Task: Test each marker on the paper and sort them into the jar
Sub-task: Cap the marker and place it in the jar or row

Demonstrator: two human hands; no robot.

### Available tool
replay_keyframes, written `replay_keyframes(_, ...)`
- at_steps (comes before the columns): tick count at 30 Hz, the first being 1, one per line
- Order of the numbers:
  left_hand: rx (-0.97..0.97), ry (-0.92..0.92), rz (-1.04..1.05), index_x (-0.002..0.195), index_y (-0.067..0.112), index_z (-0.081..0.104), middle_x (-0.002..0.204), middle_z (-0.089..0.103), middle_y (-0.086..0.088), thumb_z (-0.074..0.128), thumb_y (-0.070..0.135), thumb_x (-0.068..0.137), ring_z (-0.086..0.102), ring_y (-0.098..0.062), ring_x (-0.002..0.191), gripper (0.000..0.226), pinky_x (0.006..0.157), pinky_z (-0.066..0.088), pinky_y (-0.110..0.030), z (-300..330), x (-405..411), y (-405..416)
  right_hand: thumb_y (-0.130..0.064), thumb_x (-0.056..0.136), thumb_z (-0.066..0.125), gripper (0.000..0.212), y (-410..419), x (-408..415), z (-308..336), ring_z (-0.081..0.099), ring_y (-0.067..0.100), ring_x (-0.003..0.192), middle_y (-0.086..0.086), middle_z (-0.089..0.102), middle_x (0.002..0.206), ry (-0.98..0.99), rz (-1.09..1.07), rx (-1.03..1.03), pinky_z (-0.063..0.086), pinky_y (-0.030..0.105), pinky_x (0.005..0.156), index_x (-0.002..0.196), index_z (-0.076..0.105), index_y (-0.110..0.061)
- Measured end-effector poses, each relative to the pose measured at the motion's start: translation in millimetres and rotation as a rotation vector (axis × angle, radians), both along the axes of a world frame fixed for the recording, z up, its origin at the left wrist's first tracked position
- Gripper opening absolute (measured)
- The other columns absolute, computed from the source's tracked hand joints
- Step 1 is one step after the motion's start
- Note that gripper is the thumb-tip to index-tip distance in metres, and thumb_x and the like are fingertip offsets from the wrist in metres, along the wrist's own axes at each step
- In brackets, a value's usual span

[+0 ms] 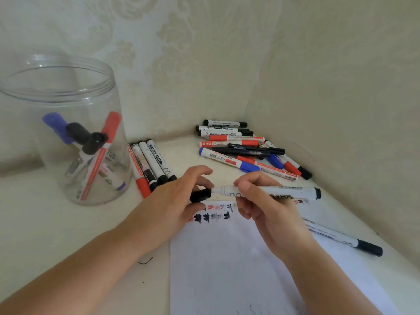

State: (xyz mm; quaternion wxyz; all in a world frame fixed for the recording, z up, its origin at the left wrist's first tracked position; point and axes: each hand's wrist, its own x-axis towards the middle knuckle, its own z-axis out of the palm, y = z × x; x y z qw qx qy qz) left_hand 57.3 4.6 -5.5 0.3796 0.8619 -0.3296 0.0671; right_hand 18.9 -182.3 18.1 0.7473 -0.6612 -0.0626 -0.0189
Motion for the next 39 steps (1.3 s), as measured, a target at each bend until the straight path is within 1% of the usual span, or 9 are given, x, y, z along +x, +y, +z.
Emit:
replay_keyframes(3, -0.006, 0.004, -0.004, 0.118, 0.043, 0.025, 0.105, 0.048, 0.038, 0.065, 0.013, 0.082, 0.047, 0.01, 0.103, 0.062, 0.084, 0.037, -0.01, 1, 0, 1, -0.02, 0.079, 0.058, 0.018, 0, 0, -1, 0.043, 0.013, 0.05, -0.003, 0.055, 0.06, 0.076, -0.111, 0.101, 0.037, 0.019, 0.047, 0.064, 0.065, -0.014)
replay_keyframes(11, 0.147, -0.183, -0.059, 0.119, 0.033, 0.029, 0.113, 0.059, 0.017, 0.064, 0.016, 0.083, 0.06, -0.004, 0.094, 0.053, 0.073, 0.052, -0.03, 7, -8, 3, -0.013, 0.089, 0.055, 0.03, 5, -1, 3, 0.04, 0.009, 0.046, -0.005, 0.051, 0.049, 0.123, -0.152, -0.11, 0.031, 0.017, 0.045, 0.06, 0.06, -0.017)
replay_keyframes(16, 0.116, -0.174, -0.075, 0.119, 0.024, 0.041, 0.109, 0.064, 0.011, 0.065, 0.016, 0.082, 0.06, -0.005, 0.094, 0.044, 0.075, 0.046, -0.023, 6, -8, 3, -0.016, 0.087, 0.062, 0.035, 4, -3, 4, 0.034, 0.016, 0.05, 0.003, 0.053, 0.049, 0.114, -0.17, -0.143, 0.027, 0.024, 0.048, 0.054, 0.049, -0.018)
replay_keyframes(22, 0.082, -0.167, -0.096, 0.119, 0.02, 0.048, 0.104, 0.067, 0.005, 0.051, 0.032, 0.089, 0.059, -0.006, 0.087, 0.033, 0.074, 0.042, -0.019, 8, -9, 0, -0.03, 0.074, 0.067, 0.029, 6, -3, 6, 0.032, 0.016, 0.048, -0.004, 0.049, 0.044, 0.11, -0.214, -0.139, 0.025, 0.029, 0.049, 0.053, 0.049, -0.021)
replay_keyframes(26, 0.112, -0.151, -0.073, 0.116, 0.015, 0.055, 0.1, 0.066, 0.002, 0.047, 0.037, 0.09, 0.059, -0.013, 0.088, 0.035, 0.075, 0.04, -0.023, 8, -7, 1, -0.025, 0.08, 0.069, 0.035, 5, -3, 5, 0.03, 0.011, 0.043, -0.007, 0.042, 0.042, 0.064, -0.231, -0.167, 0.026, 0.022, 0.045, 0.054, 0.047, -0.021)
replay_keyframes(30, 0.111, -0.169, -0.104, 0.113, 0.015, 0.055, 0.093, 0.058, 0.011, 0.034, 0.04, 0.093, 0.047, -0.001, 0.085, 0.038, 0.075, 0.035, -0.014, 11, -11, 0, -0.029, 0.078, 0.069, 0.035, 8, -3, 5, 0.038, 0.007, 0.04, -0.006, 0.047, 0.042, 0.086, -0.195, -0.059, 0.03, 0.019, 0.042, 0.051, 0.048, -0.022)
replay_keyframes(32, 0.084, -0.143, -0.116, 0.116, 0.016, 0.053, 0.094, 0.057, 0.011, 0.028, 0.04, 0.092, 0.046, -0.001, 0.086, 0.041, 0.075, 0.035, -0.015, 12, -16, -3, -0.029, 0.077, 0.07, 0.034, 9, -4, 7, 0.042, 0.007, 0.038, -0.003, 0.05, 0.044, 0.082, -0.183, -0.001, 0.03, 0.017, 0.04, 0.053, 0.047, -0.02)
replay_keyframes(35, 0.032, -0.152, -0.082, 0.119, 0.016, 0.052, 0.092, 0.059, 0.005, 0.025, 0.037, 0.092, 0.046, -0.005, 0.085, 0.043, 0.073, 0.037, -0.022, 15, -23, -11, -0.024, 0.082, 0.06, 0.032, 11, -5, 7, 0.036, 0.01, 0.037, 0.001, 0.048, 0.043, 0.08, -0.174, 0.091, 0.029, 0.019, 0.04, 0.056, 0.044, -0.016)
replay_keyframes(39, 0.009, -0.199, -0.063, 0.123, 0.012, 0.051, 0.088, 0.058, 0.001, 0.027, 0.032, 0.092, 0.045, -0.007, 0.082, 0.044, 0.073, 0.037, -0.022, 18, -28, -15, -0.027, 0.076, 0.06, 0.029, 19, -7, 8, 0.028, 0.013, 0.038, 0.004, 0.04, 0.043, 0.086, -0.152, 0.174, 0.024, 0.024, 0.041, 0.057, 0.042, -0.015)
